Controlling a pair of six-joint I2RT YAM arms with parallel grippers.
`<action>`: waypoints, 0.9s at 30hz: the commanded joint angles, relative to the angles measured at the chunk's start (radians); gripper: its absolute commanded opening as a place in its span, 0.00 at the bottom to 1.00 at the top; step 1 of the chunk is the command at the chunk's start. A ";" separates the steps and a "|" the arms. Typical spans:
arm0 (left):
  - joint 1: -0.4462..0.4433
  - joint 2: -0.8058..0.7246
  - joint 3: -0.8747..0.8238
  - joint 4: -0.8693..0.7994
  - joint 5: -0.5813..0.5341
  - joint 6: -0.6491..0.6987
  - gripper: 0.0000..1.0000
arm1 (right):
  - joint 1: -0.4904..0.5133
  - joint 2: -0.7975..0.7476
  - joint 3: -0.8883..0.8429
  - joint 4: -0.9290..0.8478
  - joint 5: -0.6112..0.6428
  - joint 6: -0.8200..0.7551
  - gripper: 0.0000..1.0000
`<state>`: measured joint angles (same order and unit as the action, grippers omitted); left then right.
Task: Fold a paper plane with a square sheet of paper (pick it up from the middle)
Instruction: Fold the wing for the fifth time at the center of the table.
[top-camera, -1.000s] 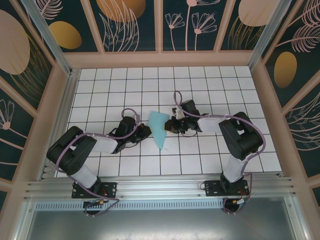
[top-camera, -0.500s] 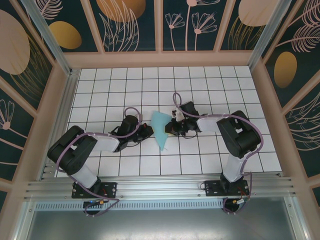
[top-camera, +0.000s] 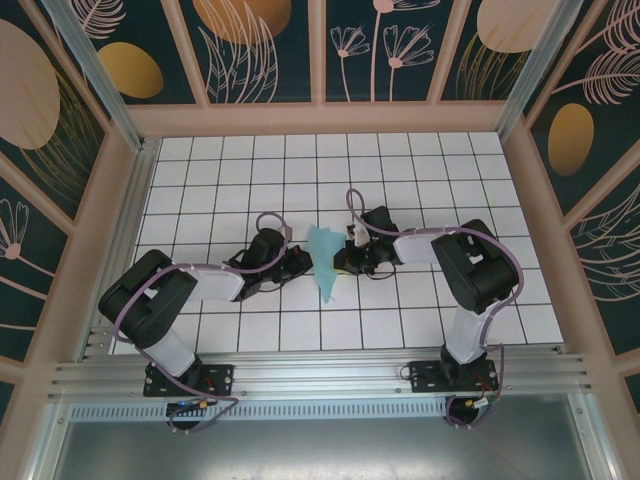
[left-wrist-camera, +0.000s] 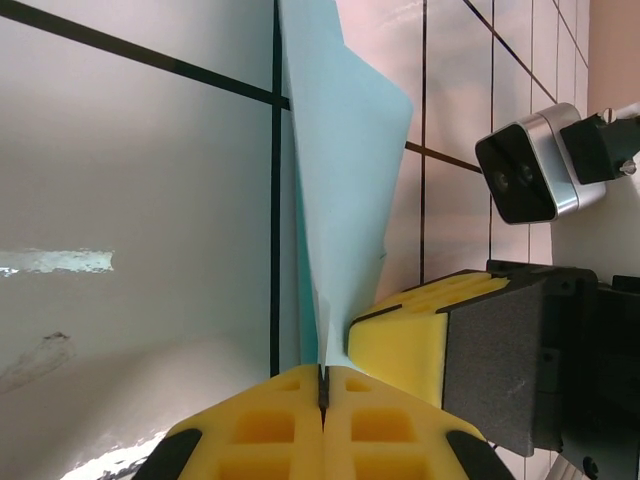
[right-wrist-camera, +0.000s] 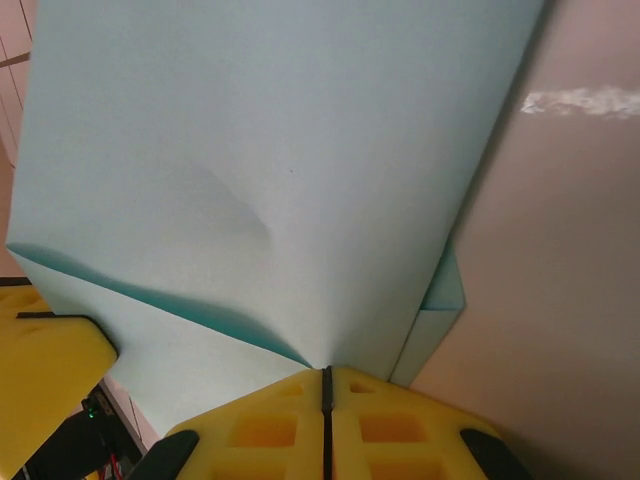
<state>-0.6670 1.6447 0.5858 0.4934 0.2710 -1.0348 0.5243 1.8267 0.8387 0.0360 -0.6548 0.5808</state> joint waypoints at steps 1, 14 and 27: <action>-0.005 0.012 0.026 -0.031 -0.029 0.025 0.05 | -0.002 0.032 -0.003 -0.067 0.051 -0.030 0.10; -0.039 -0.006 0.047 0.013 -0.018 0.015 0.21 | -0.003 0.029 0.007 -0.111 0.099 -0.030 0.08; -0.077 0.028 0.140 -0.174 -0.138 0.030 0.13 | -0.007 0.014 0.001 -0.101 0.086 -0.030 0.07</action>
<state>-0.7418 1.6489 0.6945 0.4213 0.1989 -1.0210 0.5251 1.8271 0.8520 0.0063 -0.6407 0.5739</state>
